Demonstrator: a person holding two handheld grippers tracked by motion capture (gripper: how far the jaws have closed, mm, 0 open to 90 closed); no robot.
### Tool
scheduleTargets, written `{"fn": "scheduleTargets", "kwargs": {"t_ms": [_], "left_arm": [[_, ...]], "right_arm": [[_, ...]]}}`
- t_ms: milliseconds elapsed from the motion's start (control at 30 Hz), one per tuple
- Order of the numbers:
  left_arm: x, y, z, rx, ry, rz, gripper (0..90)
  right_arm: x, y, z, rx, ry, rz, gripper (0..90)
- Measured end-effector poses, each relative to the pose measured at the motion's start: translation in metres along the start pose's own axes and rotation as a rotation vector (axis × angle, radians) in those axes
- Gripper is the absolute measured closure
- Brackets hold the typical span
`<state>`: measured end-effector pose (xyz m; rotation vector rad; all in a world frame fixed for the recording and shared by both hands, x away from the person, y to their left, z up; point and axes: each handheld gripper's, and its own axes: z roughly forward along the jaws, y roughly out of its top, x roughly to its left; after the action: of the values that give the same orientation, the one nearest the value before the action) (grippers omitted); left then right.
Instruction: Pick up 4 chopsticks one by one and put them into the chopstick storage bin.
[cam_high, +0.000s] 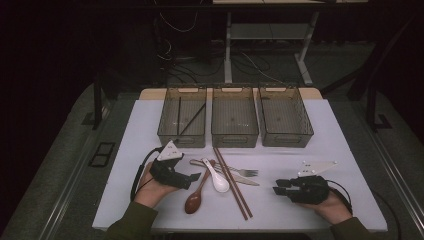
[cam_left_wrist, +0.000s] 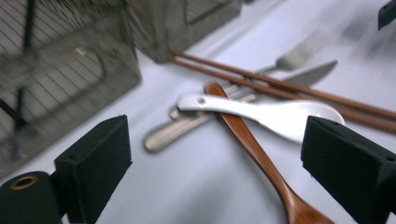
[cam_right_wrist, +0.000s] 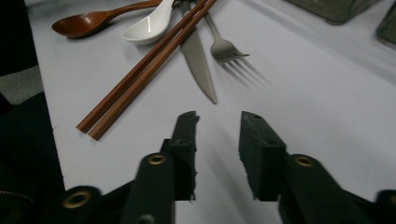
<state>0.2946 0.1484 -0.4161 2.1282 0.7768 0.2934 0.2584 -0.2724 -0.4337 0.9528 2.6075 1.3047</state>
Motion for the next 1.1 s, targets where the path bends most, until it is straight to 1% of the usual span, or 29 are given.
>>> {"fn": "scheduleTargets", "kwargs": {"t_ms": [100,167,200,267,300,333,400,533,567,700,867,900,1000,1033,1100], "left_arm": [[-0.005,-0.008,0.0,-0.015,0.002,-0.014,3.2],[-0.009,-0.012,0.001,-0.017,0.007,-0.019,0.5],[-0.011,-0.014,0.001,-0.013,0.005,-0.012,0.0],[-0.014,-0.017,0.001,-0.014,-0.001,-0.004,0.0],[-0.016,-0.019,0.002,-0.015,-0.004,-0.012,0.0],[-0.015,-0.02,0.002,-0.001,-0.005,0.0,0.0],[-0.016,-0.02,0.003,0.0,-0.005,0.002,0.0],[-0.014,-0.02,0.003,0.005,-0.002,0.0,0.0],[-0.014,-0.021,0.003,0.005,-0.002,-0.006,0.0],[-0.013,-0.021,0.003,0.011,-0.006,-0.007,0.0],[-0.013,-0.021,0.003,0.005,-0.003,-0.002,0.0],[-0.013,-0.021,0.004,-0.004,-0.001,-0.008,0.0],[-0.012,-0.022,0.003,-0.002,0.001,-0.006,0.0],[-0.011,-0.022,0.003,0.006,0.002,0.002,0.0],[-0.01,-0.023,0.003,0.009,0.003,0.0,0.0]], "right_arm": [[0.004,0.003,0.005,0.027,0.011,-0.025,82.6],[0.007,0.005,0.008,0.038,0.027,-0.046,86.9],[0.008,0.007,0.009,0.04,0.036,-0.058,88.9],[0.009,0.009,0.011,0.046,0.058,-0.067,89.5],[0.011,0.01,0.012,0.046,0.065,-0.07,89.5],[0.012,0.011,0.014,0.048,0.071,-0.076,89.5],[0.015,0.014,0.018,0.049,0.081,-0.092,89.5],[0.022,0.019,0.025,0.043,0.102,-0.111,89.5],[0.023,0.021,0.028,0.048,0.111,-0.115,89.5],[0.029,0.025,0.037,0.054,0.131,-0.133,89.5],[0.037,0.031,0.048,0.063,0.154,-0.156,89.5],[0.039,0.032,0.049,0.064,0.157,-0.162,89.5],[0.043,0.034,0.054,0.067,0.171,-0.17,89.5],[0.045,0.035,0.056,0.068,0.178,-0.169,89.5],[0.049,0.035,0.061,0.077,0.186,-0.176,89.5]]}}
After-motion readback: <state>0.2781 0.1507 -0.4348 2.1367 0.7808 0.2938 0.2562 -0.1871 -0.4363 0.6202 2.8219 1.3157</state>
